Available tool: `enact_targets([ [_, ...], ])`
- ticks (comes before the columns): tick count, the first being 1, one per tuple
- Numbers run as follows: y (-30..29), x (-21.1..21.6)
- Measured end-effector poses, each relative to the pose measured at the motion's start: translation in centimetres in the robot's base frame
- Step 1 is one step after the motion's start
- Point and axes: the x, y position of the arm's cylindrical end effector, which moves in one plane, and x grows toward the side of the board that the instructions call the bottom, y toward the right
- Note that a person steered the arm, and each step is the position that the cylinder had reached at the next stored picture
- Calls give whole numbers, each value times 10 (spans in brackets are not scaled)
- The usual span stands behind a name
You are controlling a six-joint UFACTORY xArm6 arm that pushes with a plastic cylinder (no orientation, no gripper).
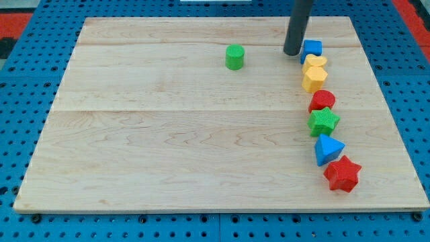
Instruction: Push green circle towards blue cube
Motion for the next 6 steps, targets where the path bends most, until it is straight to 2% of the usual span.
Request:
enact_targets([
  [1,-38,60],
  [2,-82,87],
  [6,-109,-13],
])
